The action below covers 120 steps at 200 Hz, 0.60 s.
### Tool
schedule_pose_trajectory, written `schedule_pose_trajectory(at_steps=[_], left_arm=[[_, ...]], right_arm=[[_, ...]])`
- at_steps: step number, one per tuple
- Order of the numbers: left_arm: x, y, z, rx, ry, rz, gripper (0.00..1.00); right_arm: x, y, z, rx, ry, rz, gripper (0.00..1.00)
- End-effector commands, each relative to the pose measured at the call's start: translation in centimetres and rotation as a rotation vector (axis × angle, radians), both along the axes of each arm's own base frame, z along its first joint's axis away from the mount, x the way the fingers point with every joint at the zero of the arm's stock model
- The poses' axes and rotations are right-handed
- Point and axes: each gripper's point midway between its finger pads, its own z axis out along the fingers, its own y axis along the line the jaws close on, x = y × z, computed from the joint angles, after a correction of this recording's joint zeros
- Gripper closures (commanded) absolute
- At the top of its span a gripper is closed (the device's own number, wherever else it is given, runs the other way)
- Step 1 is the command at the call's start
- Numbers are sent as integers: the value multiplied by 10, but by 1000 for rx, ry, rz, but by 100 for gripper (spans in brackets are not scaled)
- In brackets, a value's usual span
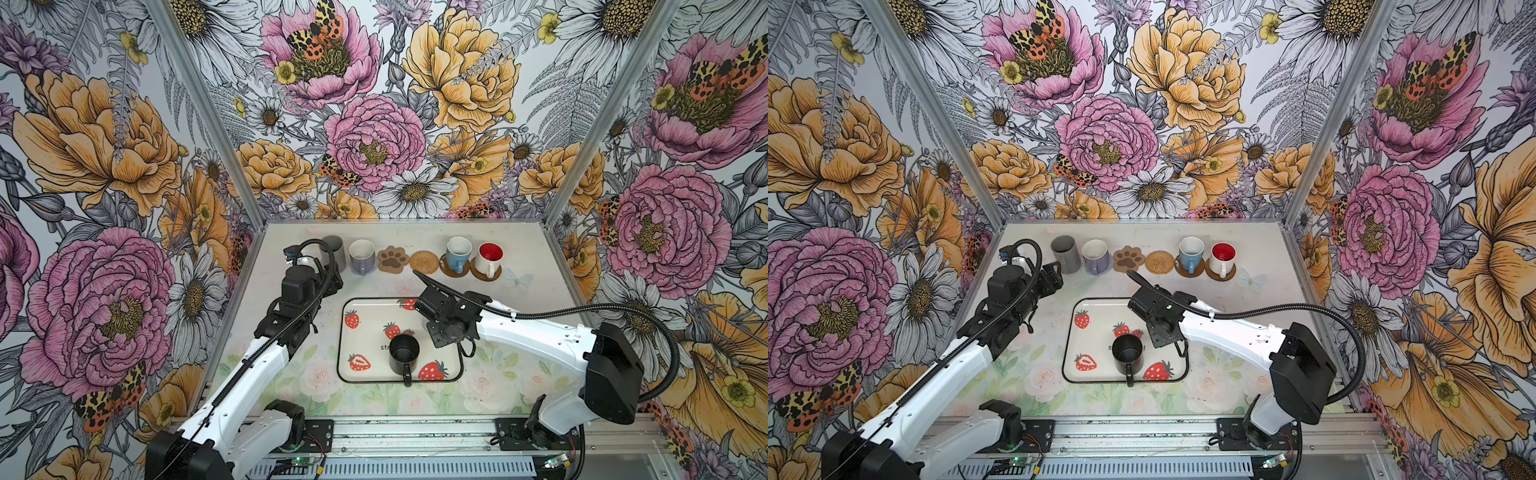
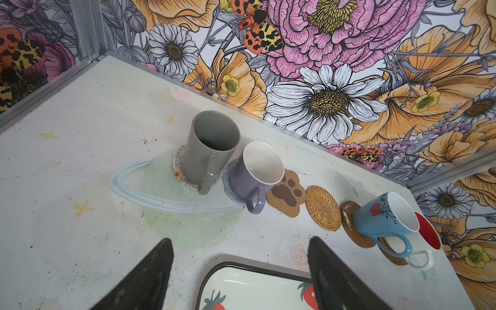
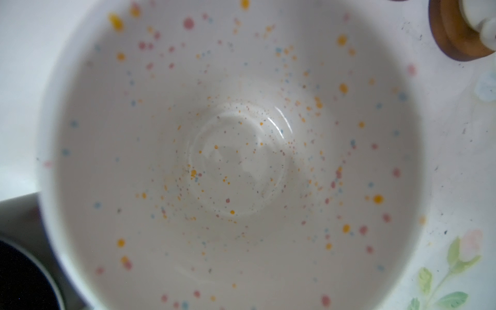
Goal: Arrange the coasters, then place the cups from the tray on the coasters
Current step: 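Carry the white speckled mug with the right gripper toward the woven coaster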
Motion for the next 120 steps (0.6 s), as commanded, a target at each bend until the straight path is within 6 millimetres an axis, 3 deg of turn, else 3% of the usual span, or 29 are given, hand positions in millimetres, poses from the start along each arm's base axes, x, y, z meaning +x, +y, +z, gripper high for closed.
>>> schedule_pose_trajectory(at_steps=[1,111,120], left_arm=[[3,-1,-4,-16,-6,-13,20],[8,1,-10,-17,11,-14,20],[8,2,-11,-17,14,-11,20]], right_arm=[[31,10,25,22,-114,3,100],[91,22,27,-16,-189,-37,100],[102,14,26,-11,-189,-68,100]])
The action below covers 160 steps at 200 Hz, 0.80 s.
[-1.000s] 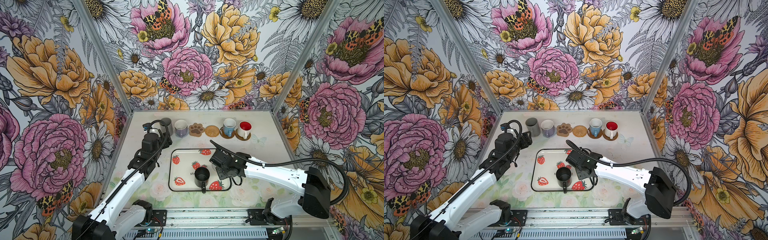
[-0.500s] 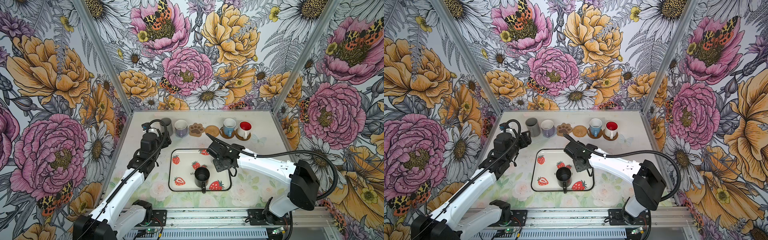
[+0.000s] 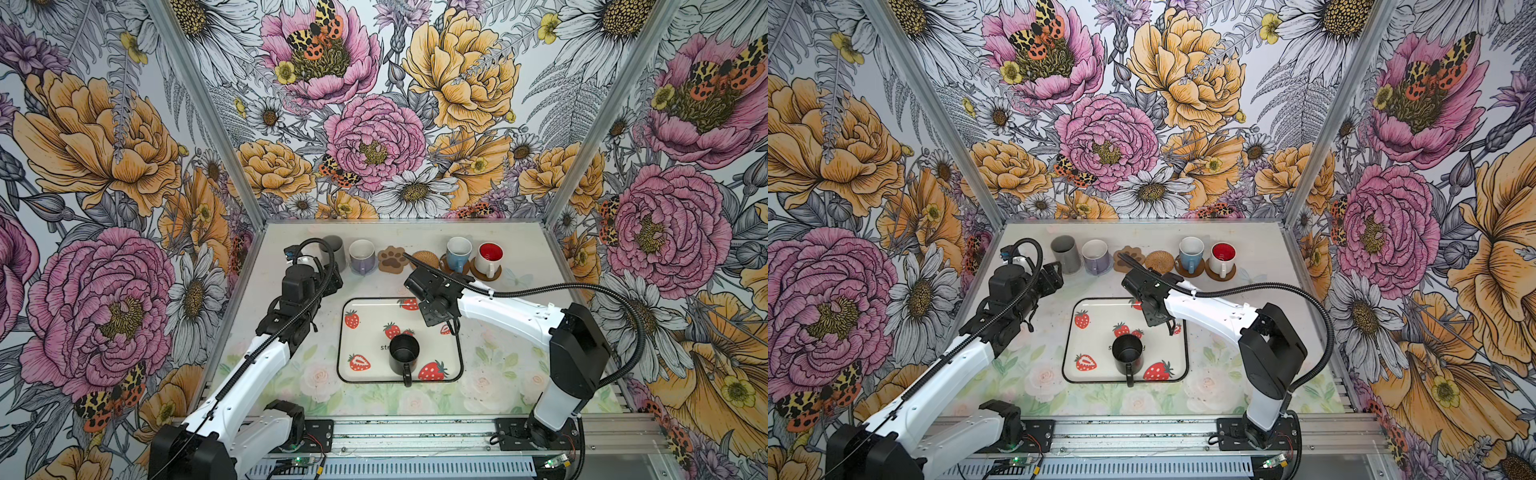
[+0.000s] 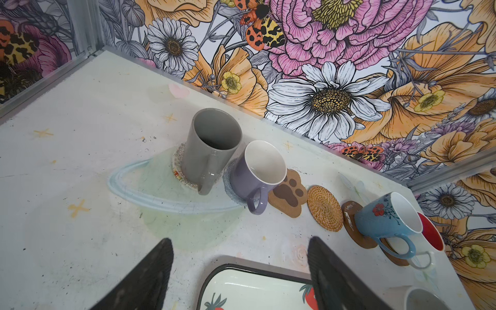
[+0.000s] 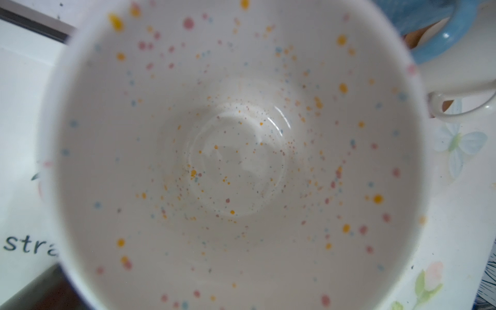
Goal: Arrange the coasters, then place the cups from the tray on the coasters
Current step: 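Carry the white speckled mug with the right gripper toward the woven coaster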
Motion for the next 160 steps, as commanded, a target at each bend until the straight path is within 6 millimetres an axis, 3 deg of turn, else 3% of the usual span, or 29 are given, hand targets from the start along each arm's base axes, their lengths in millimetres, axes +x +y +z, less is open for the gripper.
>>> schedule_pose_trajectory(at_steps=[1,160], left_arm=[[2,0,-3,-11,1,-9,20],[9,1,-11,-17,23,-12,20]], right_arm=[[38,7,27,57,-133,-37,100],[102,11,34,210,-156,-78,100]])
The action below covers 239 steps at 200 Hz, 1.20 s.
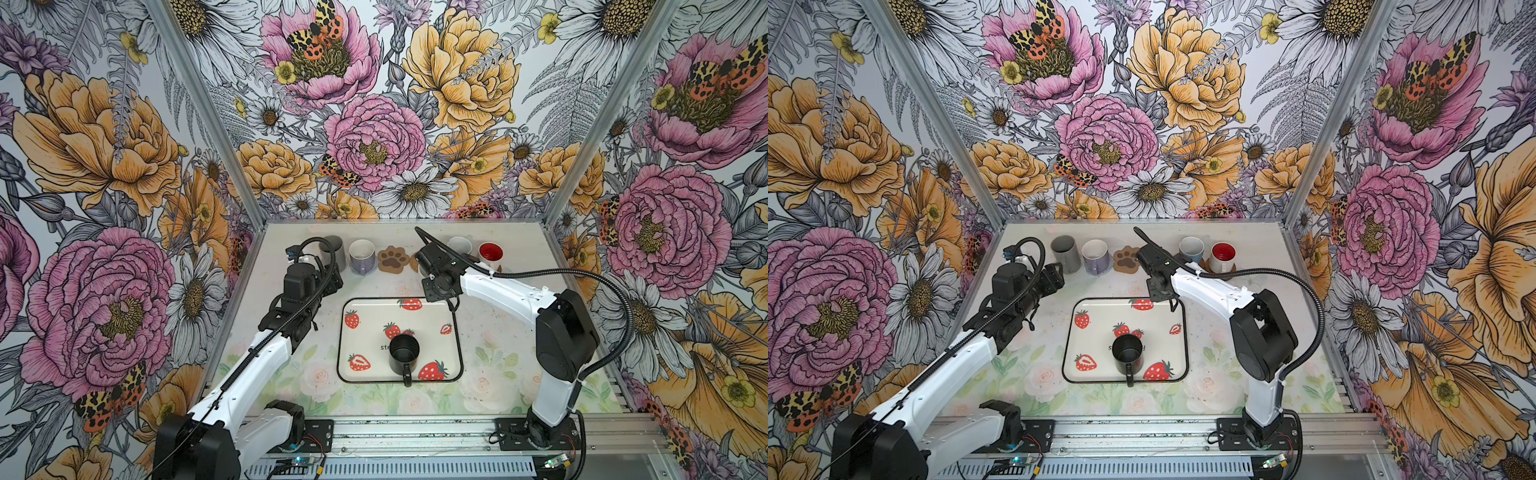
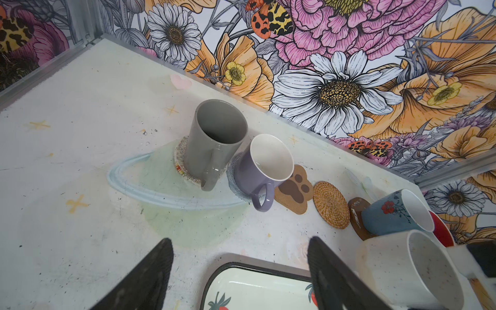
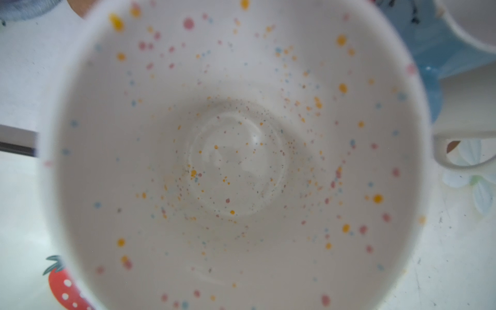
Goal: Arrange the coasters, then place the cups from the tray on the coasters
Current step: 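Carry the white speckled mug with the right gripper toward the woven coaster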
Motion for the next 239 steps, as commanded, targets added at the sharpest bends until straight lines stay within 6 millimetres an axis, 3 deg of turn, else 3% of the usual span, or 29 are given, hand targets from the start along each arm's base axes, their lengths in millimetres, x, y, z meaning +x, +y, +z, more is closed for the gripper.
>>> schedule_pose_trajectory(at_steps=[1,124,239], left_arm=[[4,1,1,-17,-12,-6,20],[4,3,-1,-17,-5,-1,20],[2,7,1,-18,-6,7,20]], right_arm=[[33,16,30,72,-122,4,100],[85,18,30,99,-141,-10,100],[118,16,16,102,-136,-13,100]])
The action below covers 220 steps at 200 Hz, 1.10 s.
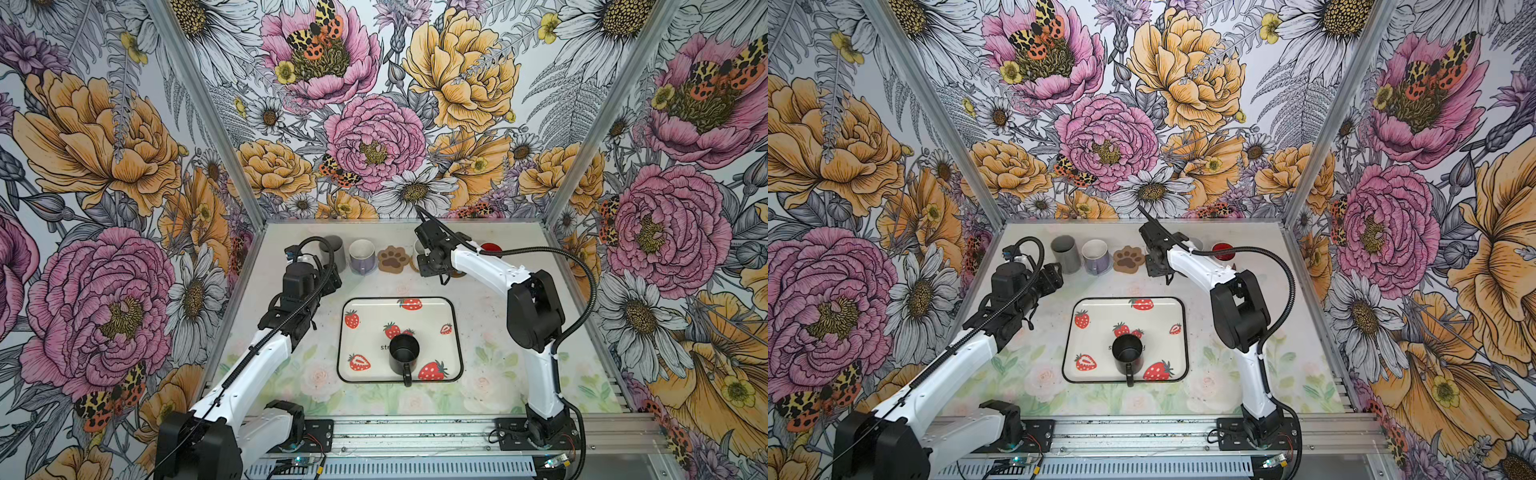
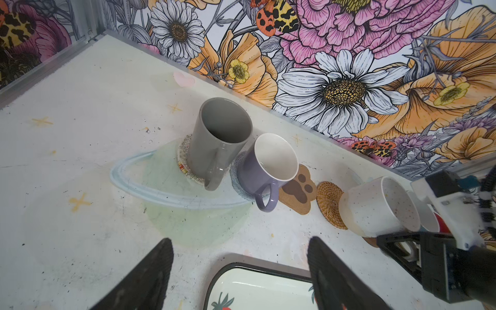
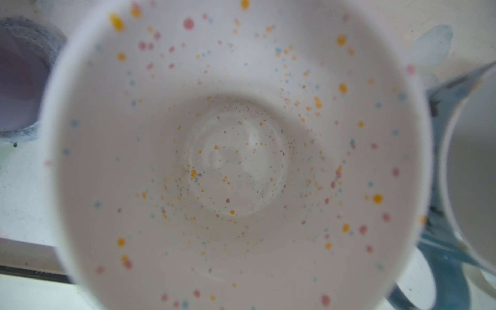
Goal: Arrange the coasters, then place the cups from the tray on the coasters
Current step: 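Carry the white speckled mug with the right gripper toward the woven coaster, then lower the white speckled mug onto the round woven coaster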
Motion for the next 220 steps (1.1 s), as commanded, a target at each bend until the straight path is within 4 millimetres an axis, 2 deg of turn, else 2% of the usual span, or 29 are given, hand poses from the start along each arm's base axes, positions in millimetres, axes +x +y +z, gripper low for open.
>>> schedule_pose_trajectory(at_steps=[1,93,220], left_arm=[[0,2,5,-15,-18,-1,20],[-2,4,6,-10,-19,4,20],[-3,5,7,-8,-19,9,20]], right_arm=[[30,8,29,38,-116,2,100],[48,5,11,30,-104,-14,100],[54,2,1,26,-91,-25,100]])
